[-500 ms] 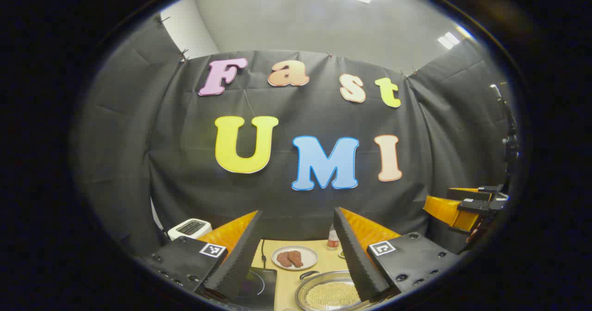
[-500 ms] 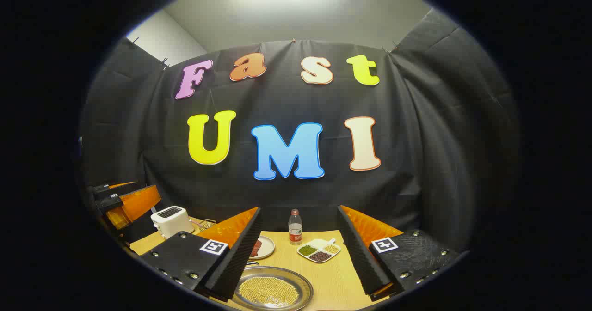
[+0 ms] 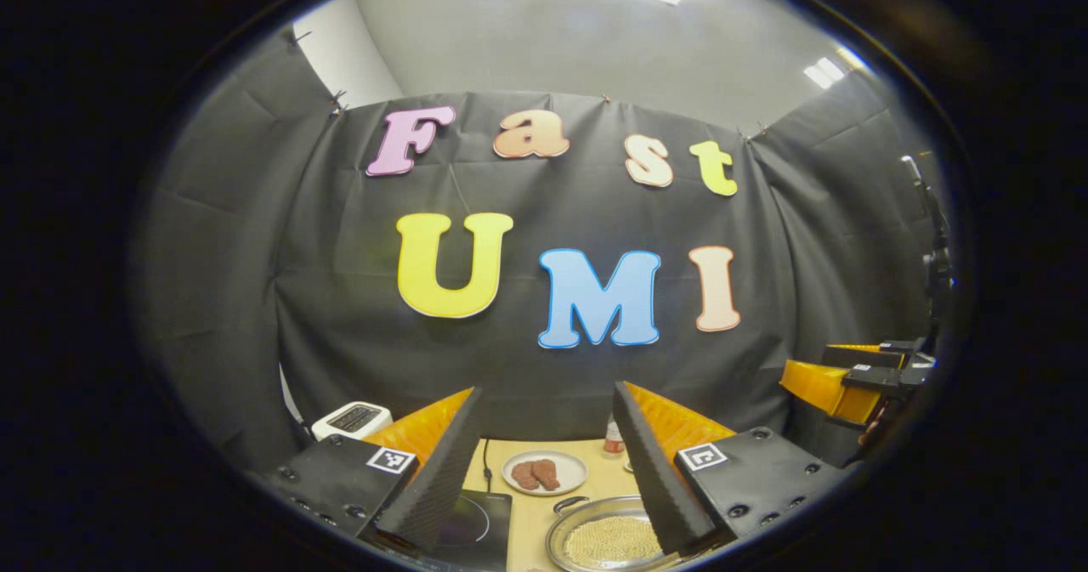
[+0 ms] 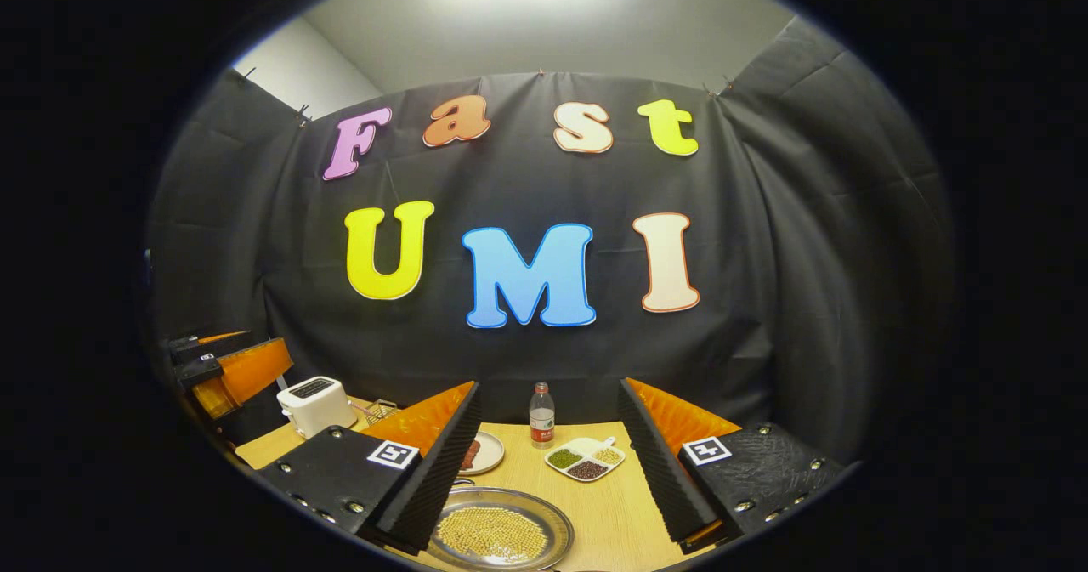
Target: First push the handle of the pot to place it horizontally, then grasp the pot with both hands and set it on the induction cooktop.
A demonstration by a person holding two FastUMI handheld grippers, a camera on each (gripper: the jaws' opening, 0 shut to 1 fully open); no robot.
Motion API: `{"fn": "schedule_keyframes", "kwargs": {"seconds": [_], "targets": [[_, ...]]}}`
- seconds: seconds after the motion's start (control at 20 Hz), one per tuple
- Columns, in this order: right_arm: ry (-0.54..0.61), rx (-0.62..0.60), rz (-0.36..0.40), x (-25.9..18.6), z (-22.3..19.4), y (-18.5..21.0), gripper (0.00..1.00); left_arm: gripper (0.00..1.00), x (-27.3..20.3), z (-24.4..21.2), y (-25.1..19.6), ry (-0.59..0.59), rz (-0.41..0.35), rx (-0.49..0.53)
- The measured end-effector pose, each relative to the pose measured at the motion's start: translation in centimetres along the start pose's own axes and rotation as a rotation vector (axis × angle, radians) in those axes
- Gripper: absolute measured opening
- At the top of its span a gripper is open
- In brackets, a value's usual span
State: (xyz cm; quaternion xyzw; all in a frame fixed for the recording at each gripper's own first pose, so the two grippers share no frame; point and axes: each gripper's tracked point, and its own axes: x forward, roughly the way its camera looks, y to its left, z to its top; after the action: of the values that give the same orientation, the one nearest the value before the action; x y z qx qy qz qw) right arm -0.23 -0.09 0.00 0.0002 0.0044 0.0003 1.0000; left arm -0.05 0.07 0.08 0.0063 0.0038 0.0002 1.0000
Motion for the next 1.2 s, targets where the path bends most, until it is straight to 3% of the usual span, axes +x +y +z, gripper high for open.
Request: {"fn": "schedule_keyframes", "kwargs": {"seconds": [0.4,0.55,1.05,1.15,1.2], "targets": [[0.017,0.004,0.011,-0.1,-0.9,-0.1,0.97,0.96,-0.1,0.2,0.0,0.001,-0.004,0.012],[0.058,0.008,0.049,-0.2,-2.4,0.6,0.97,0.97,0.0,-0.4,-0.1,0.015,-0.007,0.012],[0.361,-0.087,0.194,-2.3,-13.4,3.0,0.98,0.96,0.4,-2.5,0.2,0.053,-0.005,0.011],[0.438,-0.092,0.227,-3.2,-15.8,3.8,0.94,0.94,0.5,-2.8,-0.1,0.053,-0.019,0.006],[0.483,-0.092,0.252,-3.7,-17.1,4.2,0.85,0.96,0.6,-2.9,0.0,0.053,-0.017,0.007]]}}
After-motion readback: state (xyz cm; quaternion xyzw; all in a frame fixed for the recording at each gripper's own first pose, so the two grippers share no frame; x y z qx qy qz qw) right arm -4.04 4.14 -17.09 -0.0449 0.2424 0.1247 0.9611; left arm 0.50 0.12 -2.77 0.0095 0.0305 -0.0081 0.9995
